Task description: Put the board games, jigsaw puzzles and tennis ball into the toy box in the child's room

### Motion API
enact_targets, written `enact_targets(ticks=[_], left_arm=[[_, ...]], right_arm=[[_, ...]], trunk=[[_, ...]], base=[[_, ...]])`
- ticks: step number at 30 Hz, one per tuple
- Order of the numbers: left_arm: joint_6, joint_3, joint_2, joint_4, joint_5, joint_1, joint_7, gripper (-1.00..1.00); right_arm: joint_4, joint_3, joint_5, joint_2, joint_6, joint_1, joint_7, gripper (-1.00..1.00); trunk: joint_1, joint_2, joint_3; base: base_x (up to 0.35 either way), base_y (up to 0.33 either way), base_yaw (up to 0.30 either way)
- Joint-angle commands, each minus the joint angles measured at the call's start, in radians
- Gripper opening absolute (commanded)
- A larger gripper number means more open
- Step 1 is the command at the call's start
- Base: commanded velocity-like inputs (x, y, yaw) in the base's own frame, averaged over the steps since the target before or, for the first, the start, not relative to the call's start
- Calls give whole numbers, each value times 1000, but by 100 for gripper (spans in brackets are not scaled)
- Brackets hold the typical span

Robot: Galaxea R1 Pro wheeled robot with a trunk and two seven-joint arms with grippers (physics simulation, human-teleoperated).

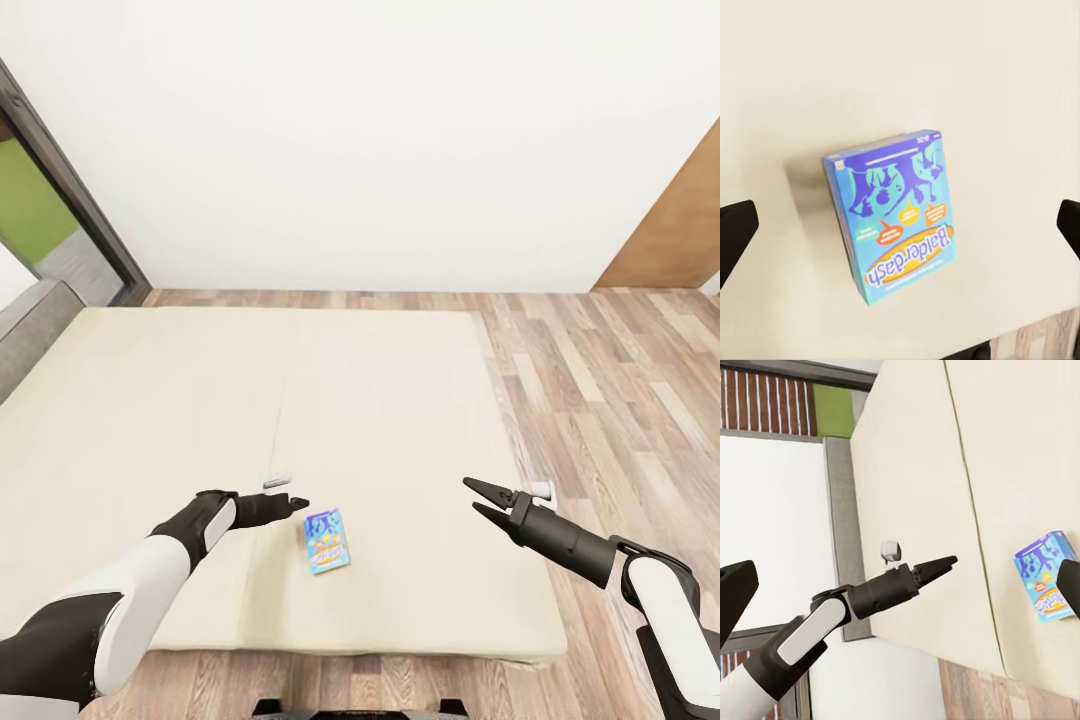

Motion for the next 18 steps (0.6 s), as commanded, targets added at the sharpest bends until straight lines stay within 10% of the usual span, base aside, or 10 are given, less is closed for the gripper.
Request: enact_targets(ticks=[1, 18], left_arm=[[10, 6, 0, -1, 8, 0, -1, 100], [-6, 5, -1, 0, 8, 0, -1, 100]], right_arm=[[0, -1, 10, 0, 4, -1, 10, 100], [0, -2, 10, 0, 4, -1, 10, 100]], trunk=[[0, -2, -3], [0, -2, -31]], base=[[0, 0, 0], [0, 0, 0]])
